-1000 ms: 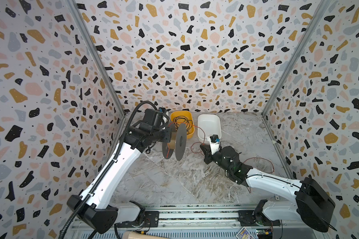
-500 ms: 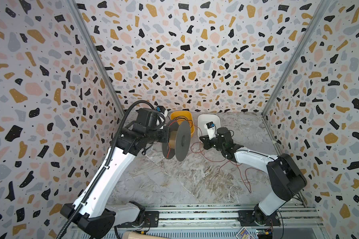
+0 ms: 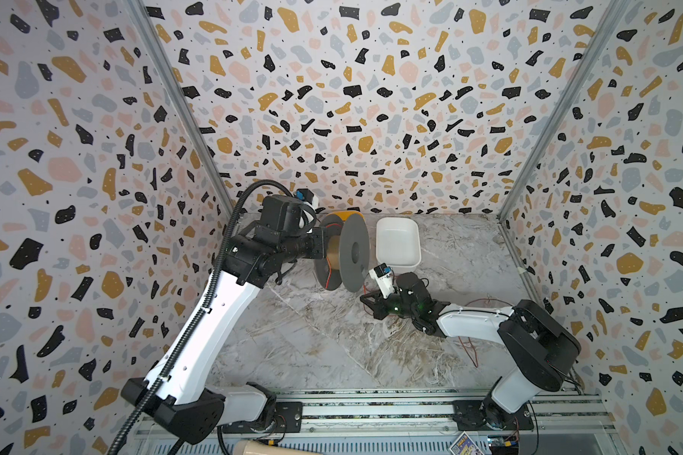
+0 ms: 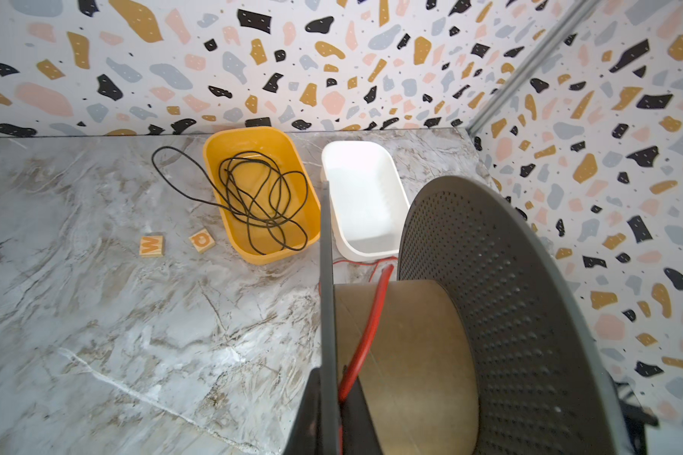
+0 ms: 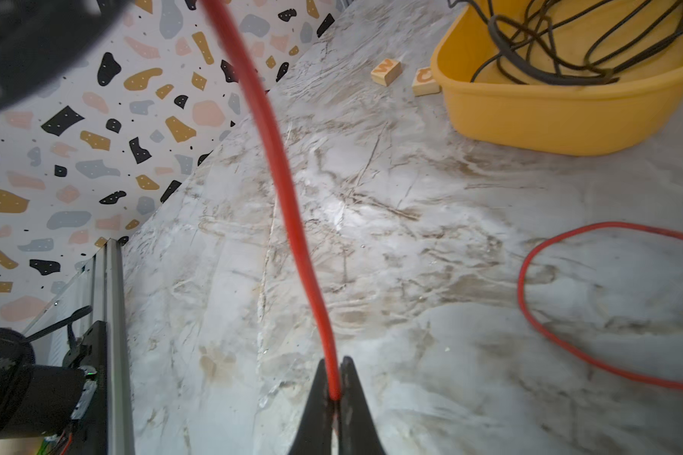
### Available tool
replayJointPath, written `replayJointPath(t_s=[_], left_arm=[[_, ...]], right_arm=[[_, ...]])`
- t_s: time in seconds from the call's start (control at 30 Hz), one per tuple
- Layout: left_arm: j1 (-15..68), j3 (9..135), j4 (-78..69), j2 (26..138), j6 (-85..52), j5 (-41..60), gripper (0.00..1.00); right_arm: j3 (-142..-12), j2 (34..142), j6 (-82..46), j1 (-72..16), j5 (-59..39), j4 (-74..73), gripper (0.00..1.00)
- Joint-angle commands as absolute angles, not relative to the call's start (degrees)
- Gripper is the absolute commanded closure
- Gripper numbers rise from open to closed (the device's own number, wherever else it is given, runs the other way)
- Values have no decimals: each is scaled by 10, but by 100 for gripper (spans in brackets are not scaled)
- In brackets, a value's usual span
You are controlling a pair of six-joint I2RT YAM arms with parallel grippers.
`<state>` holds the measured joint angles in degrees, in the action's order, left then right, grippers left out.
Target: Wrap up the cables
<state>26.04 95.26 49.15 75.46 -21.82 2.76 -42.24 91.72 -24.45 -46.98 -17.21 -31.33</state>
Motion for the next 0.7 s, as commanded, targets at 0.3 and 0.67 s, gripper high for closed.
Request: replayJointPath(t_s=[0.3, 0.67], left_arm=[[253, 833, 276, 718, -346, -128, 100], [264, 736, 263, 678, -352, -219, 100]], right_arm=[[-456, 818, -246, -621, 55, -233, 100], [-548, 805, -189, -676, 204, -109, 100]])
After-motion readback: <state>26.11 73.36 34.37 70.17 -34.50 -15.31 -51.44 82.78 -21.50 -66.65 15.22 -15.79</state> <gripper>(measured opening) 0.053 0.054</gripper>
